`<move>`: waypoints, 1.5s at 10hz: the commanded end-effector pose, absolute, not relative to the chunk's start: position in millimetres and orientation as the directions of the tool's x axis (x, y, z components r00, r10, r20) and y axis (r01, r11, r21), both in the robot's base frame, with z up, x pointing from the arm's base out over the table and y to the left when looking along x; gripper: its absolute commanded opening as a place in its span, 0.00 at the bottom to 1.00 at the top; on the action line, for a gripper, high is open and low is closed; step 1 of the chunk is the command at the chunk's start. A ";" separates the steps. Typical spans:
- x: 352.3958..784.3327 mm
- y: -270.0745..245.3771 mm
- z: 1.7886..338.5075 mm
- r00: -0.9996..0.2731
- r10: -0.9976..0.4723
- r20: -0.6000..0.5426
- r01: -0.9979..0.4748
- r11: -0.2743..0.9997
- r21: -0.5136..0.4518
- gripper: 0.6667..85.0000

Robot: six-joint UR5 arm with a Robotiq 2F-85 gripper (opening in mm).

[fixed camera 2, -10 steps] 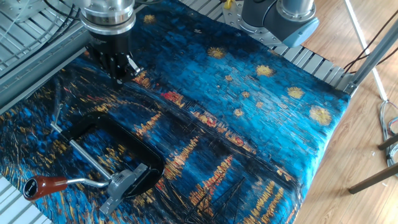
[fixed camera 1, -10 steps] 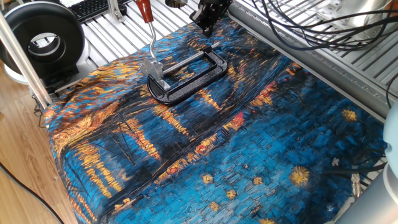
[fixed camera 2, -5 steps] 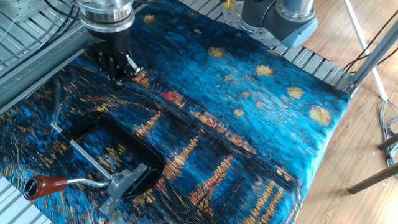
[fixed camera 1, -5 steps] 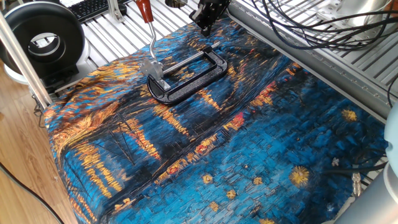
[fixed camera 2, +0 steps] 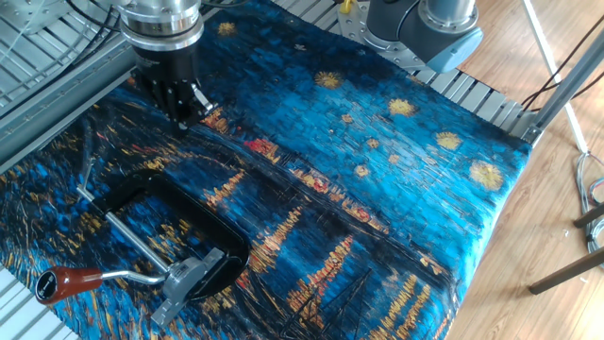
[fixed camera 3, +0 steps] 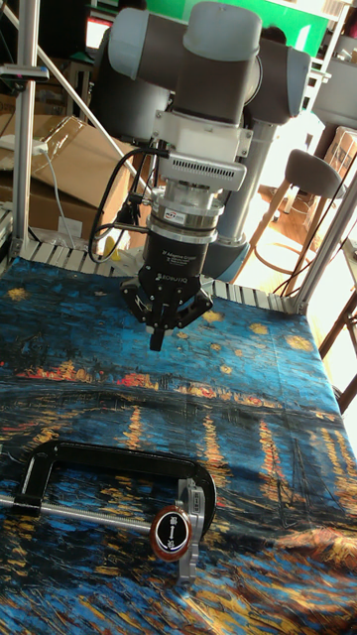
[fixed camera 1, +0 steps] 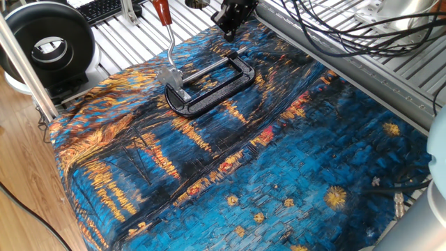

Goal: Pull up the lever

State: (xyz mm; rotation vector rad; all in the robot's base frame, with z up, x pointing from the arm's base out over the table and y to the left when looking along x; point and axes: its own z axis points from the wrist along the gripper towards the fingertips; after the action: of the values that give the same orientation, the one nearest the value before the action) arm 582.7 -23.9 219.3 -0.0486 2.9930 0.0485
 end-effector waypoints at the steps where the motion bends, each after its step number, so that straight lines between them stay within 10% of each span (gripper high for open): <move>1: 566.7 -21.9 222.0 -0.995 -0.004 -0.102 -0.008 0.999 0.039 0.01; 15: 528.4 -19.3 219.7 -0.997 0.055 0.049 0.058 0.997 0.049 0.01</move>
State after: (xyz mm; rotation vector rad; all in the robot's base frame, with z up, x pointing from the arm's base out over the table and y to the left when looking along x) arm 529.9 -14.6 218.6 0.0855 3.1813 0.1070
